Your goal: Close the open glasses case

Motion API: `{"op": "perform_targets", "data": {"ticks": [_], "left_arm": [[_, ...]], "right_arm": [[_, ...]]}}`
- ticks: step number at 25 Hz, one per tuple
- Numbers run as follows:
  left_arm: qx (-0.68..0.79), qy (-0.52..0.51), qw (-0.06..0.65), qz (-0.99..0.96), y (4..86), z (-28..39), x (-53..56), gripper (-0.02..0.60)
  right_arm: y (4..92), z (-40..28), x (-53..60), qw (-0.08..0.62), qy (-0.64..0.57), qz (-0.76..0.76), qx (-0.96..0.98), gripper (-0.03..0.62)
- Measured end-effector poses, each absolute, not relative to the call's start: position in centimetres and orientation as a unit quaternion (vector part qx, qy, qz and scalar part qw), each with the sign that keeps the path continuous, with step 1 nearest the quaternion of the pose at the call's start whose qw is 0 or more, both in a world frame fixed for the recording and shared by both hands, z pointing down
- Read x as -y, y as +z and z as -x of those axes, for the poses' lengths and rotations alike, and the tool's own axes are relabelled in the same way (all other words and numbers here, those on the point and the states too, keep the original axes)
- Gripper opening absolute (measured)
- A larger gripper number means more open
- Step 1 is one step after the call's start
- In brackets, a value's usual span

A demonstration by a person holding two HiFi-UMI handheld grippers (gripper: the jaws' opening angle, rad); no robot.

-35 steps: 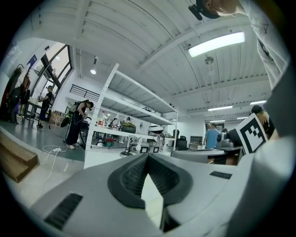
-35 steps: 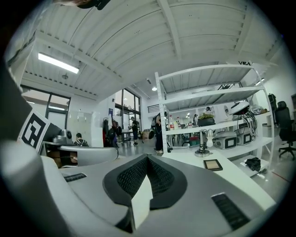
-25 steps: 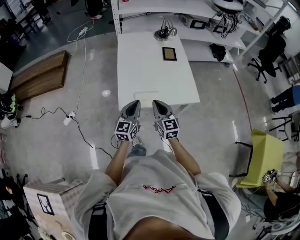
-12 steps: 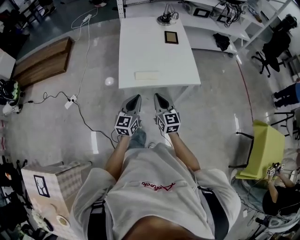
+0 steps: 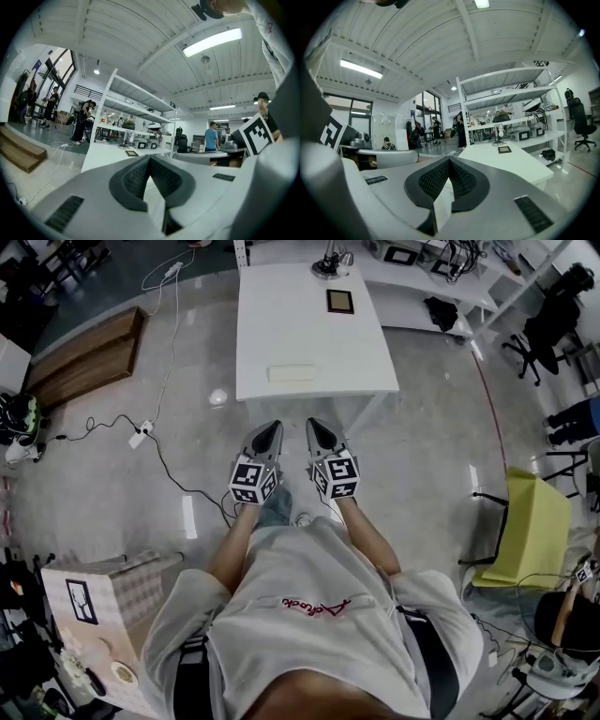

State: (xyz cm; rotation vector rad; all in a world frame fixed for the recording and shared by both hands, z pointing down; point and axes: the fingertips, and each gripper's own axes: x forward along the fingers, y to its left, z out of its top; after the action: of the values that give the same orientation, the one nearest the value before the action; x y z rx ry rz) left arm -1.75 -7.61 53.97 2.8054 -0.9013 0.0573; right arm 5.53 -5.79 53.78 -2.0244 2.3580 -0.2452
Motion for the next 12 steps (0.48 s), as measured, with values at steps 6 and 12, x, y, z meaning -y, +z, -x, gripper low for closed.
{"op": "perform_targets", "data": {"ticks": [6,12], "left_arm": [[0.298,0.019,0.085,-0.951,53.5,1.6,6.7,0.009],[0.298,0.014,0.082,-0.951,53.3,1.6,6.3,0.009]], "right_arm": [[53.2,-5.5,4.9,0.012,-0.066,0.656,-0.752,0.015],[53.1,-5.4,4.3,0.011,-0.061,0.656,-0.752,0.015]]}}
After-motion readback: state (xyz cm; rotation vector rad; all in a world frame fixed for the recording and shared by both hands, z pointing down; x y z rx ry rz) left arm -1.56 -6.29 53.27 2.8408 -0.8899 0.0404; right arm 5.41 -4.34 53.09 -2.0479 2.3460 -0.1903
